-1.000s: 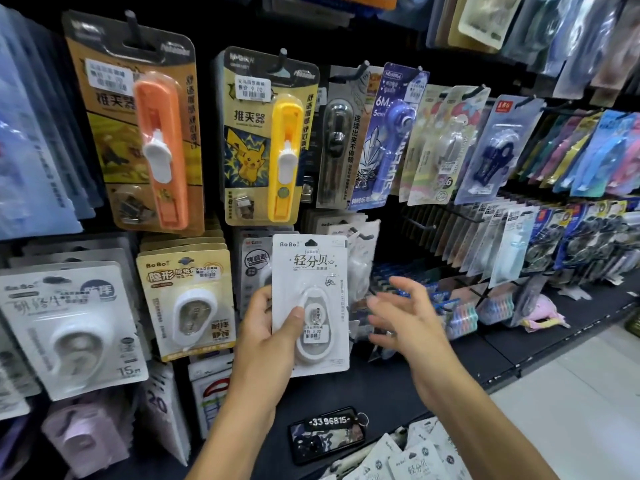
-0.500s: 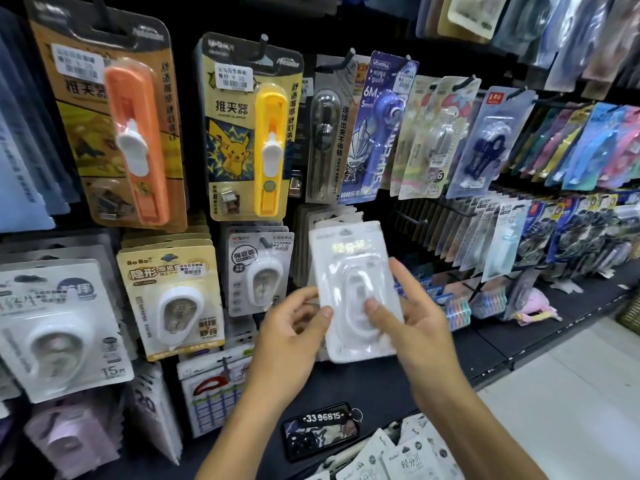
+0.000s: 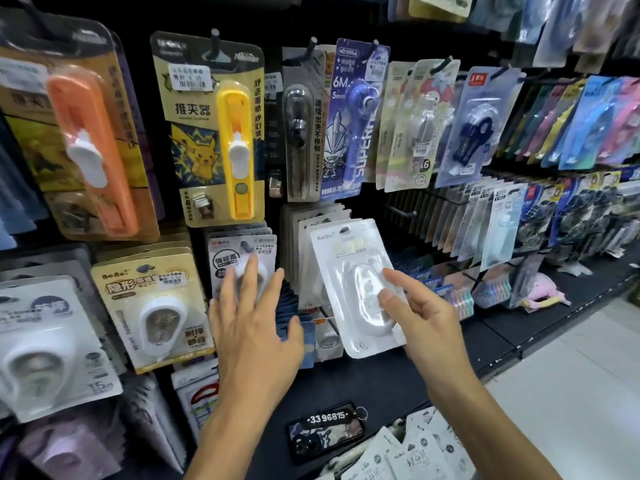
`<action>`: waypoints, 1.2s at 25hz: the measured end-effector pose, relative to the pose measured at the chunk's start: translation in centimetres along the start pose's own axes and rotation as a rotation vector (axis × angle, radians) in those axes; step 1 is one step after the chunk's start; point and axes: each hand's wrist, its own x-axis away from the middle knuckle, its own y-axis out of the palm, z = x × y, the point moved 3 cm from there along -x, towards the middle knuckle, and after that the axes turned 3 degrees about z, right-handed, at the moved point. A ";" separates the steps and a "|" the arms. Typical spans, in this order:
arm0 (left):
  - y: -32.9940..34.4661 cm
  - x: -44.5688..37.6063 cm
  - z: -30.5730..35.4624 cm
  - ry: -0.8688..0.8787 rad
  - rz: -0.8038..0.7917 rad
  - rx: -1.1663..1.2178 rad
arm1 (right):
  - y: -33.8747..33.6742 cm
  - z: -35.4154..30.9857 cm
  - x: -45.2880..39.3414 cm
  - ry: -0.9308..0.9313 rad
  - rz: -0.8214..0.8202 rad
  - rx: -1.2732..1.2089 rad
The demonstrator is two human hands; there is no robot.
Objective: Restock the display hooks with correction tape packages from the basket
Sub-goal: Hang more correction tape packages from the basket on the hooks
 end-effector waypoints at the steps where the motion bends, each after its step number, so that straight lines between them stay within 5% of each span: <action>1: 0.2 0.1 -0.1 0.006 -0.012 -0.006 | 0.3 0.4 0.1 0.006 -0.024 0.013; 6: 1.5 0.5 -0.4 0.070 -0.036 -0.033 | 3.1 0.9 -4.5 -0.036 -0.076 0.201; 11: 1.7 2.1 0.2 0.092 0.157 0.036 | 4.8 3.1 -6.2 -0.033 -0.244 0.508; 13: 3.6 3.6 0.0 0.080 -0.004 0.045 | 2.9 6.6 -3.0 0.077 -0.206 0.461; 15: 6.8 5.2 -0.6 0.049 -0.350 0.072 | 0.5 12.2 2.4 0.249 -0.159 0.456; 19: 12.4 12.1 -3.0 0.027 -0.897 -0.100 | -1.1 22.5 14.8 0.452 -0.400 0.796; 23: 14.1 16.2 -6.9 -0.144 -0.959 -0.235 | 2.4 26.7 19.6 0.573 -0.490 0.714; 26: 14.2 16.7 -9.0 -0.289 -1.110 -0.280 | 4.0 26.7 20.3 0.382 -0.483 0.793; 30: 14.5 18.7 -8.5 -0.551 -1.295 0.093 | 2.9 24.5 19.3 0.419 -0.109 0.186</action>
